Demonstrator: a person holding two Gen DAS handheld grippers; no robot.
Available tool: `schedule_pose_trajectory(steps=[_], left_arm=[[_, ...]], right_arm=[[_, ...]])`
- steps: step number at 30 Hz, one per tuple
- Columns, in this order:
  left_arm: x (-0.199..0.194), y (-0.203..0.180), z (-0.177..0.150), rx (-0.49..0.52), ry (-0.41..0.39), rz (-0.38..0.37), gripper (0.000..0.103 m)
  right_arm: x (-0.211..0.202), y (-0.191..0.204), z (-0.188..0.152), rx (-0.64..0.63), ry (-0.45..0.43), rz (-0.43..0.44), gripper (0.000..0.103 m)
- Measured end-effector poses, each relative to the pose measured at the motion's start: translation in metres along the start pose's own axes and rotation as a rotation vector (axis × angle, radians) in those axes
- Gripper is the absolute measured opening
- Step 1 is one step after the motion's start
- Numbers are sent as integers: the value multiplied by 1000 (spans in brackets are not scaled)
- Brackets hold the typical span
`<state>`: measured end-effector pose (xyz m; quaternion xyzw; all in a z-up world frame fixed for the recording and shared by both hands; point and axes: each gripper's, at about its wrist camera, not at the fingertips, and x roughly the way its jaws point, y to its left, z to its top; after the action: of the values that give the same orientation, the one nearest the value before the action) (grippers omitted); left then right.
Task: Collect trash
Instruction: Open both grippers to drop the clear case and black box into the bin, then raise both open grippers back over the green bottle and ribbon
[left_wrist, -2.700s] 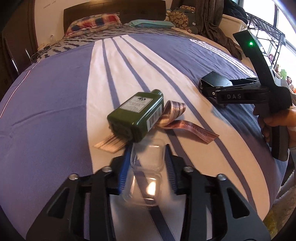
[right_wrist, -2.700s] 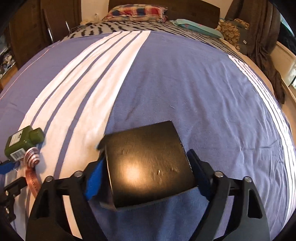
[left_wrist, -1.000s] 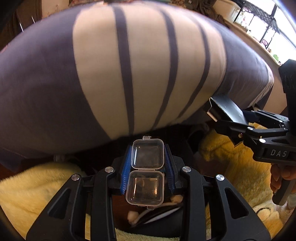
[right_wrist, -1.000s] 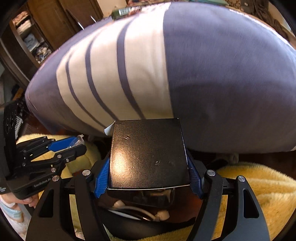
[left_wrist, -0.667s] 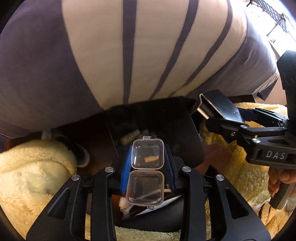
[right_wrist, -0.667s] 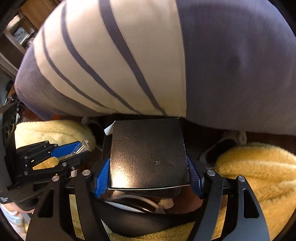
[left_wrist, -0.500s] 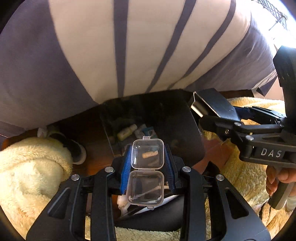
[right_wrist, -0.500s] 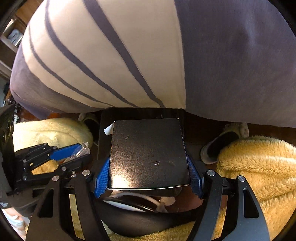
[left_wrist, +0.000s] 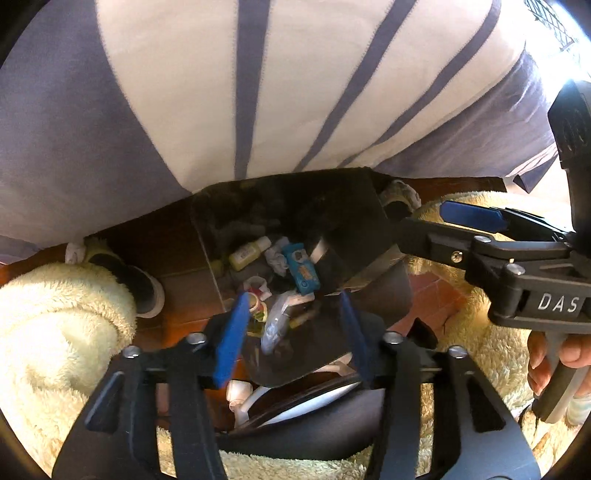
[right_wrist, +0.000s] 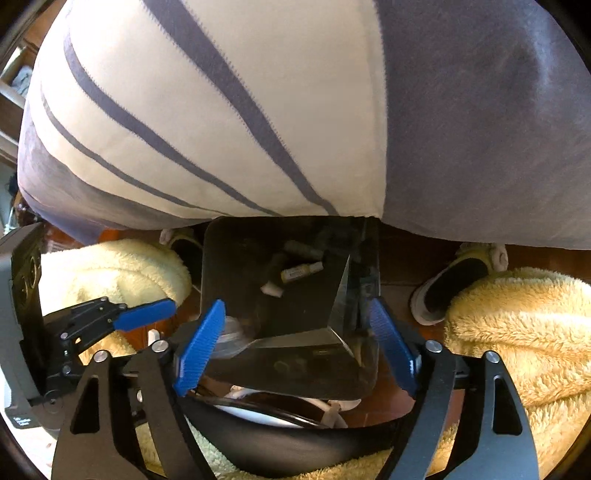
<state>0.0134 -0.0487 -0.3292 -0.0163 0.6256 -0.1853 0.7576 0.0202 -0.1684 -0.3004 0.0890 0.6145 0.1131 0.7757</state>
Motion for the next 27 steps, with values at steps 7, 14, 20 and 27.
schedule_pose_trajectory(steps=[7,14,20,27], left_arm=[[-19,4,1,-11,-49,27,62],[-72,2,9,10,-176,39,77],[-124,6,30,38,-300,67,79],[-169,12,76,71,-417,136,80]], right_arm=[[-23,-3,4,7,-60,-37,86],[-82,2,13,-16,-213,-61,92],[-139,4,38,-48,-364,-82,93],[-170,6,90,-88,-448,-116,93]])
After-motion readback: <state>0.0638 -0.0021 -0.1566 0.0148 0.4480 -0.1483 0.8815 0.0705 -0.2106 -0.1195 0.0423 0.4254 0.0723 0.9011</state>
